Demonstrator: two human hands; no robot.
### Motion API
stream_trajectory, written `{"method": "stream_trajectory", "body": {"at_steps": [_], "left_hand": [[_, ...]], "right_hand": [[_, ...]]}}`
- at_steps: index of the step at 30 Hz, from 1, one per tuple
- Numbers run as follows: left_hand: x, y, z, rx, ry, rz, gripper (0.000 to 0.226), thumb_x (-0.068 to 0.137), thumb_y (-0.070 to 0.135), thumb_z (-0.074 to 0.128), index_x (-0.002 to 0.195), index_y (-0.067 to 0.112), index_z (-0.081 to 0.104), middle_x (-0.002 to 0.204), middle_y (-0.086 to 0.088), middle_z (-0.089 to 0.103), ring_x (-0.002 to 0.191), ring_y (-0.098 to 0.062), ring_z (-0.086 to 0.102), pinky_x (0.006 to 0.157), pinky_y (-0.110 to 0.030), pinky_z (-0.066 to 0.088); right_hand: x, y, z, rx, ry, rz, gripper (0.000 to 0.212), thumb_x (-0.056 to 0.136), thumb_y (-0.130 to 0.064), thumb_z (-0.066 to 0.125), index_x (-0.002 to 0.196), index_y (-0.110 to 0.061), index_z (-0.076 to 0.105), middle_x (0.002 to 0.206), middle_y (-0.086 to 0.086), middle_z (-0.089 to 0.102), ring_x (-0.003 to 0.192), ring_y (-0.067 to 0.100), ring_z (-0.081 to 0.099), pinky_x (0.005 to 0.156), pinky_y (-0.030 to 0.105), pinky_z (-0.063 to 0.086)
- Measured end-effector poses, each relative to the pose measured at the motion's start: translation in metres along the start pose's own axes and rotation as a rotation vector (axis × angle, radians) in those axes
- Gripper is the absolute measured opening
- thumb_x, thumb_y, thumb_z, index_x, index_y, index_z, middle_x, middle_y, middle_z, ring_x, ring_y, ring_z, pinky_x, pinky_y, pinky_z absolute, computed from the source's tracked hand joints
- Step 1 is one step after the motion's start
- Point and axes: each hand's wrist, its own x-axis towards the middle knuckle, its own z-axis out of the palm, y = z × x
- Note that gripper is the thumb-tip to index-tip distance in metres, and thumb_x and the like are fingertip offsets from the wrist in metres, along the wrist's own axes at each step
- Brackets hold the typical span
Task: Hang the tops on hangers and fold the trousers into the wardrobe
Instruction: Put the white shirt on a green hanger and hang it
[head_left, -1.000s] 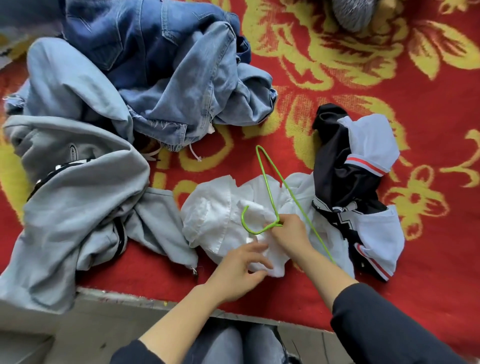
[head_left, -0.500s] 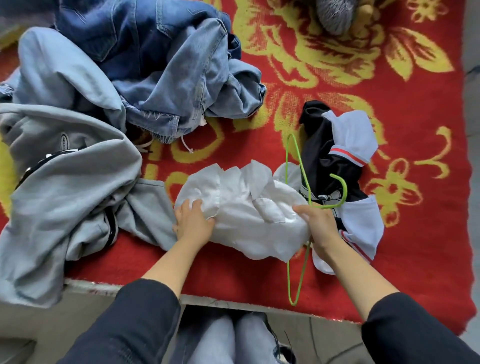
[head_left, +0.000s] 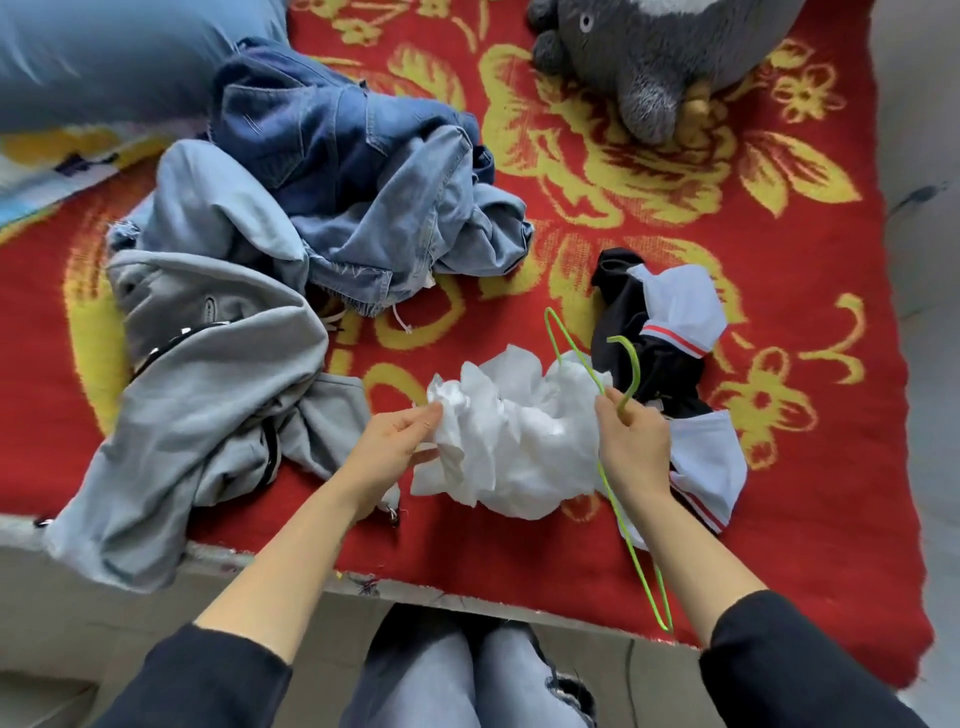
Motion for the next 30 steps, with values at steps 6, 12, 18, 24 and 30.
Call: {"method": "stream_trajectory", "body": {"at_steps": [6, 12, 18, 24, 30], "left_hand": [[-0.035, 0.027, 0.038, 0.218, -0.282, 0.180, 0.035, 0.097, 0.025, 0.052, 0.071, 0.012, 0.069, 0.101, 0.006, 0.065, 0.114, -0.006, 0.054, 0.106, -0.033, 0.038], [-0.065, 0.019, 0.075, 0.262, -0.459, 0.133, 0.031, 0.098, 0.024, 0.053, 0.073, 0.023, 0.072, 0.090, 0.008, 0.059, 0.082, -0.001, 0.050, 0.077, -0.019, 0.038], [-0.048, 0.006, 0.052, 0.676, -0.069, -0.055, 0.027, 0.088, 0.023, 0.056, 0.110, 0.020, 0.071, 0.100, 0.003, 0.071, 0.090, -0.008, 0.061, 0.081, -0.028, 0.048], [-0.012, 0.034, 0.054, 0.723, 0.273, 0.060, 0.090, 0.079, 0.028, 0.068, 0.152, 0.022, 0.016, 0.155, -0.007, 0.023, 0.142, -0.026, 0.019, 0.111, -0.041, 0.026], [-0.003, 0.085, 0.072, 0.780, 0.132, 0.197, 0.020, 0.083, 0.037, 0.066, 0.069, 0.024, 0.059, 0.076, 0.000, 0.064, 0.081, -0.024, 0.060, 0.065, -0.033, 0.041]], "right_hand": [[-0.019, -0.045, -0.004, 0.029, -0.411, 0.220, 0.053, 0.078, -0.062, 0.062, 0.064, -0.011, 0.064, 0.057, -0.005, 0.054, 0.045, 0.008, 0.042, 0.046, 0.024, 0.032], [-0.035, -0.045, -0.010, -0.178, -0.666, 0.250, 0.035, 0.067, -0.015, 0.076, 0.053, -0.013, 0.044, 0.036, -0.002, 0.037, 0.038, 0.015, 0.031, 0.042, 0.022, 0.023], [-0.034, -0.042, -0.039, 0.176, -0.590, 0.146, 0.047, 0.084, -0.004, 0.062, 0.050, -0.022, 0.034, 0.047, -0.006, 0.029, 0.045, 0.011, 0.023, 0.041, 0.018, 0.018], [-0.046, -0.089, -0.083, 0.303, -0.638, 0.044, 0.029, 0.083, -0.008, 0.067, 0.066, -0.012, 0.043, 0.058, 0.001, 0.042, 0.047, 0.005, 0.046, 0.054, 0.028, 0.024], [-0.056, -0.161, -0.149, 0.339, -0.660, -0.114, 0.027, 0.074, -0.015, 0.072, 0.090, 0.004, 0.061, 0.081, 0.021, 0.048, 0.073, 0.032, 0.043, 0.061, 0.038, 0.031]]}}
